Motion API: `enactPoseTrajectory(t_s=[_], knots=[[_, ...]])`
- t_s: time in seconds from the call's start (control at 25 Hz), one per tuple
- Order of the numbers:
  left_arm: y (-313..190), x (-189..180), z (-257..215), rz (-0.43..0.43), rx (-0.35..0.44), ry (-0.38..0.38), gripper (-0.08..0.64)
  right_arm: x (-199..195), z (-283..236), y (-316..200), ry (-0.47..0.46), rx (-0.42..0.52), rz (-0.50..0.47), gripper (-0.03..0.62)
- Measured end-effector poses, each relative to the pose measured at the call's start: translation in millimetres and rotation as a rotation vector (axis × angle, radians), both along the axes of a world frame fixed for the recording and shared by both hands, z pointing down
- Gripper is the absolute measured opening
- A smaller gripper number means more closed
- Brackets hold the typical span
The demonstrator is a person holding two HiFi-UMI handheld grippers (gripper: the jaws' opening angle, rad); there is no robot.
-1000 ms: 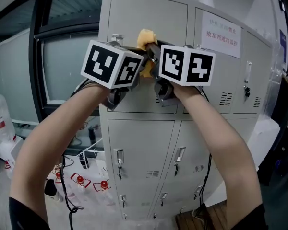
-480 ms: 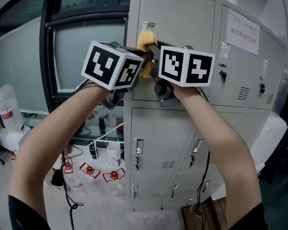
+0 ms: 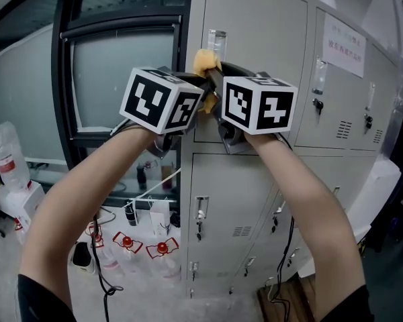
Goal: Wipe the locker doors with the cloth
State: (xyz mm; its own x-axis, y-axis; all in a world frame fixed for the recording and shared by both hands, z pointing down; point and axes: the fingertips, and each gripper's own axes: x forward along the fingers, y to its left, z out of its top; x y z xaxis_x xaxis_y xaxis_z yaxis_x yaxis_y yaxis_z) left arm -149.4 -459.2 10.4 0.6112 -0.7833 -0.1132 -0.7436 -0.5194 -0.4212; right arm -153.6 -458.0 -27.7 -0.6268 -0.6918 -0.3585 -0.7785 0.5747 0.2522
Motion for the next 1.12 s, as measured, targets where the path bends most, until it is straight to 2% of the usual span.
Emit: enactPoseTrajectory(t_s=[0.24,0.52,0.72,1.12], knots=[[-2,1,0,0.015,0.003,-0.013,0.02,-2,-1,0,0.004,0.011,-0.001,0.069],[-3,21,1,0.005,0.012,-0.021,0.02,19,0,-2,-0.001,0.005,0.021,0.067],[-8,53,3,-0.004,0.001,-0.04,0.02,53,2,-9,-0.013,-0.015,0.035,0.068],[-20,133,6,0.051,-0.013,-0.032,0.021,131,4,-19,-0.008,-0.02,0.062,0.068]])
